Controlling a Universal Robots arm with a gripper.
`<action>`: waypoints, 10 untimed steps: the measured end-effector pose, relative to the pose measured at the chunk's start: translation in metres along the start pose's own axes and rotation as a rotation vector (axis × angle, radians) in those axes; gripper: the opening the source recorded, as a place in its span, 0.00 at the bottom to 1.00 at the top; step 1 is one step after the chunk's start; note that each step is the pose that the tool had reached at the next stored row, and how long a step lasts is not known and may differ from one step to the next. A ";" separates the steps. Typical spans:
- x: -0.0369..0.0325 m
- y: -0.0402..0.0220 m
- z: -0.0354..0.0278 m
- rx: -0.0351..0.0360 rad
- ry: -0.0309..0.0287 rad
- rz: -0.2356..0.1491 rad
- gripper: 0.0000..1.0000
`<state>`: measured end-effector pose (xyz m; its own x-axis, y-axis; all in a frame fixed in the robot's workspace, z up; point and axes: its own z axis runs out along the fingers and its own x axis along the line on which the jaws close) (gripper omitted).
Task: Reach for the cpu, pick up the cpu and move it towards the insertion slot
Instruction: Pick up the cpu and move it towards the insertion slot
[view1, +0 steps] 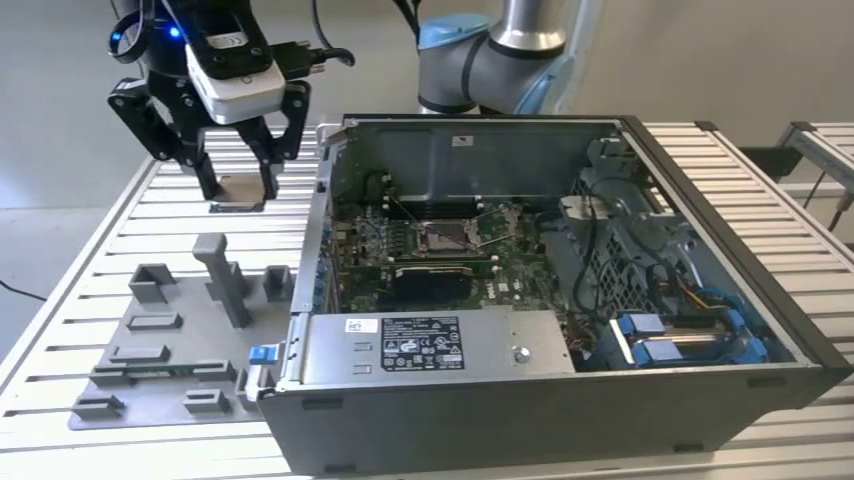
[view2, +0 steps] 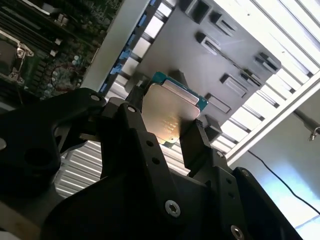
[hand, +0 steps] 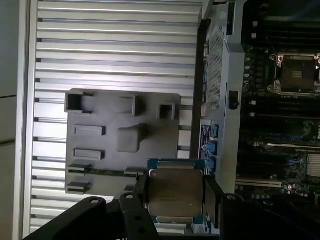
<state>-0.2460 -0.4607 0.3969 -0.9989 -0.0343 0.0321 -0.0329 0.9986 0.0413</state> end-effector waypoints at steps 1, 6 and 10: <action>-0.0027 -0.0001 -0.0001 0.0001 0.0006 0.000 0.00; -0.0168 -0.0006 -0.0006 -0.0001 0.0033 0.000 0.00; -0.0271 -0.0009 -0.0009 -0.0001 0.0054 0.000 0.00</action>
<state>-0.2189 -0.4607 0.3969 -0.9987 -0.0343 0.0374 -0.0327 0.9986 0.0414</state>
